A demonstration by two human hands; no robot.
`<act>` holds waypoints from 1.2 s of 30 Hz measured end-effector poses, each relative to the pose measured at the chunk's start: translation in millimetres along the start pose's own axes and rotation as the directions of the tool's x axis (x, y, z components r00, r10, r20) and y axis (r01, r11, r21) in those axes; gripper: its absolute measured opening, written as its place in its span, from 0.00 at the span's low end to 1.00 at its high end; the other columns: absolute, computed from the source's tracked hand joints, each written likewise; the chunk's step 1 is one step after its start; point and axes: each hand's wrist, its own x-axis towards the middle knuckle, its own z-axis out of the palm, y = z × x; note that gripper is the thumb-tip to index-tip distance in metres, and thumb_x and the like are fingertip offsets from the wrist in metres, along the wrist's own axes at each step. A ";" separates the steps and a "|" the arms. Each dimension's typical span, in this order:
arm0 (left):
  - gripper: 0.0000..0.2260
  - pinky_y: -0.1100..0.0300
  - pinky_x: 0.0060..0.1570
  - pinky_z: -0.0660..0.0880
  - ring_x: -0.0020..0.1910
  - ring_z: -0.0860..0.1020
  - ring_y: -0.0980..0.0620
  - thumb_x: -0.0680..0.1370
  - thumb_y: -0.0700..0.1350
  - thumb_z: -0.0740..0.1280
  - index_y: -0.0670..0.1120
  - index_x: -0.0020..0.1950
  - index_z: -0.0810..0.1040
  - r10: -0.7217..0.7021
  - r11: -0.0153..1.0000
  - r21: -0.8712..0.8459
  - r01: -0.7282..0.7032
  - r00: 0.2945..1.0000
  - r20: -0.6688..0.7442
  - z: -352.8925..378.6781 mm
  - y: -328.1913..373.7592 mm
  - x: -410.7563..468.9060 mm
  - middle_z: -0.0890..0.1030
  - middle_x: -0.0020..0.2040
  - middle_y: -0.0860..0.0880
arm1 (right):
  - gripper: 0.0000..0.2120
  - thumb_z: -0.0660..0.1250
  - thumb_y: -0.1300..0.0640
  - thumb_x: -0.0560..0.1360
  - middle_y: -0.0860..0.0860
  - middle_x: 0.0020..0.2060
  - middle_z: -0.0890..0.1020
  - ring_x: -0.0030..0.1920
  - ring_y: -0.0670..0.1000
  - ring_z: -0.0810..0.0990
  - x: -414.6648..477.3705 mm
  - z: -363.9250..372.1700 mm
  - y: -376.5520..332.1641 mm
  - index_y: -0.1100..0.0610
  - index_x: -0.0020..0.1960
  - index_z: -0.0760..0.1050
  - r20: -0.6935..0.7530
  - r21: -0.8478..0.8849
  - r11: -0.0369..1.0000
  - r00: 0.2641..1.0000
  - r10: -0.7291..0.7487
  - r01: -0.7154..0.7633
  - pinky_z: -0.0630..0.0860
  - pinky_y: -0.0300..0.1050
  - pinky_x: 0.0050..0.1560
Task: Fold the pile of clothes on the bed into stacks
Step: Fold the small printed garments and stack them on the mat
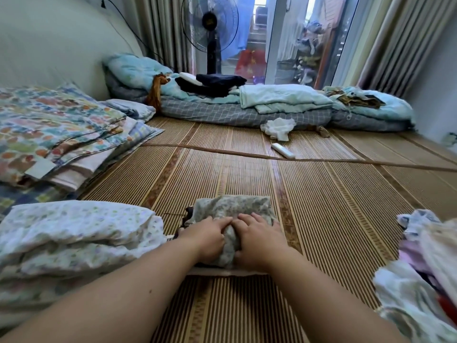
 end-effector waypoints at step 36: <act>0.35 0.46 0.73 0.58 0.74 0.58 0.51 0.72 0.63 0.68 0.64 0.75 0.55 0.476 0.873 0.049 -0.486 0.869 0.136 188.9 171.6 -274.5 0.58 0.77 0.57 | 0.46 0.75 0.35 0.62 0.42 0.73 0.66 0.71 0.46 0.65 -436.5 29.5 88.8 0.37 0.74 0.58 0.192 0.287 0.857 0.902 0.387 -0.429 0.63 0.44 0.70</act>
